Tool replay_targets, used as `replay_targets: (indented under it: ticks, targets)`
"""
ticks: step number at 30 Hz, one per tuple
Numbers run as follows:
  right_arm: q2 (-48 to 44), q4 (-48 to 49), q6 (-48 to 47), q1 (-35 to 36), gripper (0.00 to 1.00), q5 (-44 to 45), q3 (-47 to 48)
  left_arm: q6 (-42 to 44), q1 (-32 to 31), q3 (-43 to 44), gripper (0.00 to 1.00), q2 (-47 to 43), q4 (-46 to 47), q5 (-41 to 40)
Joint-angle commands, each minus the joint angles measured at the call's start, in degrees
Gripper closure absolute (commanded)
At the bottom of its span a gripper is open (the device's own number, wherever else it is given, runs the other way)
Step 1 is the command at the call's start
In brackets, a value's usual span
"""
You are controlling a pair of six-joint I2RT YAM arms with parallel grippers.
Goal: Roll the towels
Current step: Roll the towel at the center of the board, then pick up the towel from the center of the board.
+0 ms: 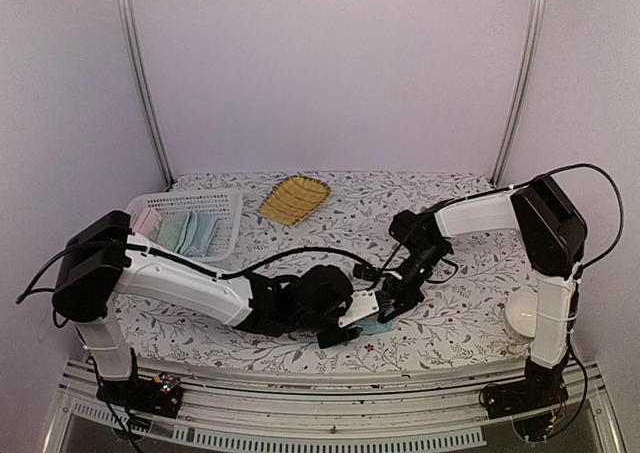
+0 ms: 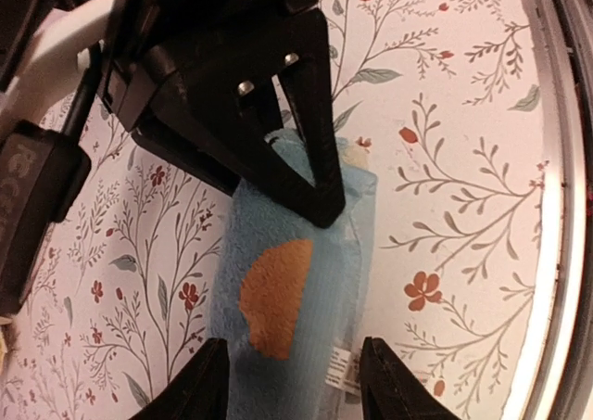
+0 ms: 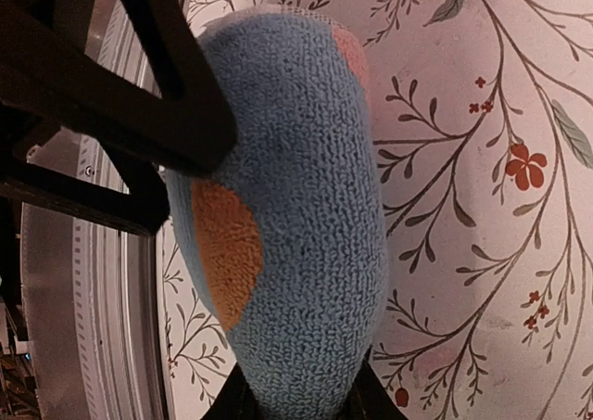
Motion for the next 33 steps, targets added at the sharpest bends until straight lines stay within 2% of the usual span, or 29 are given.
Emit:
replay_targets:
  ticks: [1,13,16,21,25,27,29,33]
  targets:
    - [0.9,-2.5,0.9,0.0,0.86,0.7,0.0,5.5,-0.9,5.6,0.49,5.4,-3.9,-7.6]
    - [-3.0,0.3,0.6,0.0,0.84,2.0,-1.9,7.5,-0.9,12.5,0.50,14.8,-11.5,-5.3]
    - [-3.6,0.5,0.0,0.0,0.84,1.8,-1.9,7.6,-1.0,13.7,0.55,17.0,-12.8,-8.1]
    - [-5.0,0.4,-0.1,0.0,0.82,1.8,-1.7,7.5,-1.0,15.4,0.71,18.4,-14.8,-12.1]
    - [-7.4,-0.6,-0.1,-0.1,0.69,1.3,-1.9,7.2,-1.1,15.7,0.86,17.6,-15.5,-12.5]
    - [-9.3,-2.2,-0.4,-0.5,0.57,1.2,-1.9,6.9,-1.0,15.6,0.94,16.6,-15.6,-13.6]
    - [-11.5,-5.0,-1.4,-1.6,0.48,0.9,-1.6,6.4,-0.9,15.7,0.98,15.5,-16.1,-15.2]
    - [-17.3,-9.8,-3.4,-7.0,0.42,-1.7,0.5,4.5,-0.2,16.4,1.00,12.8,-17.9,-18.9]
